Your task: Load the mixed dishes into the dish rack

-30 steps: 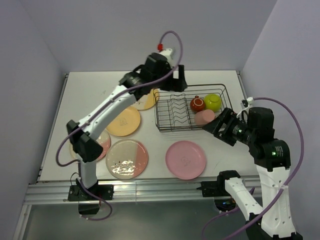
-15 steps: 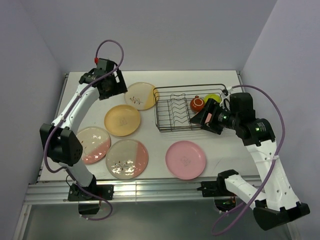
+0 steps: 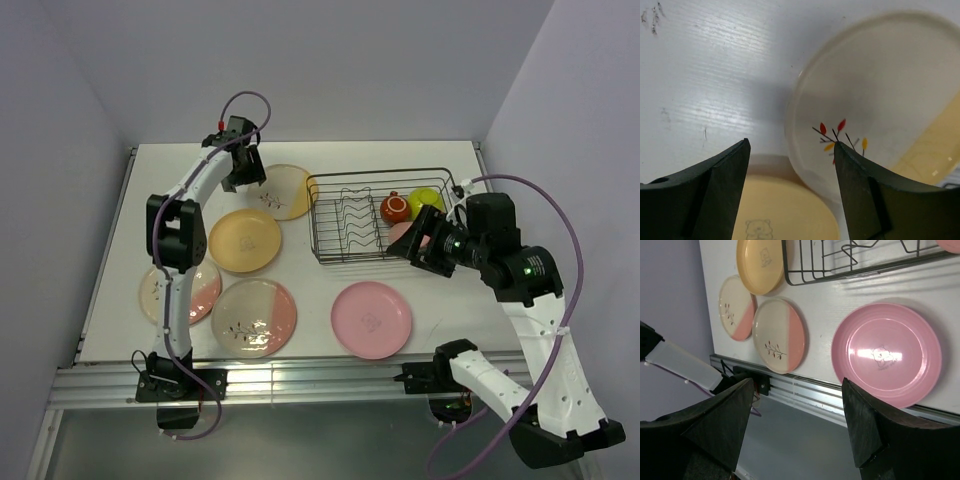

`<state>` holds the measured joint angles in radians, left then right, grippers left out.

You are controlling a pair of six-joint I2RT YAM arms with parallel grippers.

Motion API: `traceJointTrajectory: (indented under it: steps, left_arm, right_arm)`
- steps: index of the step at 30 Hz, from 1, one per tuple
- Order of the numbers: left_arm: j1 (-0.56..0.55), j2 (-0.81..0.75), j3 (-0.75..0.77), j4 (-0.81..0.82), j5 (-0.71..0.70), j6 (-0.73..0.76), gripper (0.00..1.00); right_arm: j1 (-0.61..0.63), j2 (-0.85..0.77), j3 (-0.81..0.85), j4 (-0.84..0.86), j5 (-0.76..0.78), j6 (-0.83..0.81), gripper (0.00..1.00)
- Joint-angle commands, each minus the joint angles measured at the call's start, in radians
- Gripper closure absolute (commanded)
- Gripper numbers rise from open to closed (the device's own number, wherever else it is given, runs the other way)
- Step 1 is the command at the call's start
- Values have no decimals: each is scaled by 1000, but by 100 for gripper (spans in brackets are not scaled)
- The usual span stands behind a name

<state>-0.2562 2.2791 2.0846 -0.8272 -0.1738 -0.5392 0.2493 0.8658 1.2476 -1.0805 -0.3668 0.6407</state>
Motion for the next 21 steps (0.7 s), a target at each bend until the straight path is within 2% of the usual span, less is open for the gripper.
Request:
traceJointTrajectory:
  steps: [1,9,11,14,21]
  left_arm:
    - [-2,60,113,7,-58,-5,27]
    - [-2,155,184,5,-131,19,38]
    - [-2,160,164,-1,-141,25,45]
    - [-2,145,95,11,-150,28,50]
    - [-3,138,22,39,-144,57,52]
  right_arm:
    - [7,-24,55,-67,42,-39,22]
    - [5,-33,59,-96,62,-64,22]
    - [5,-27,58,-90,62,-67,22]
    - [5,-19,47,-70,51,-69,22]
    - [5,7,38,-35,22,-81,22]
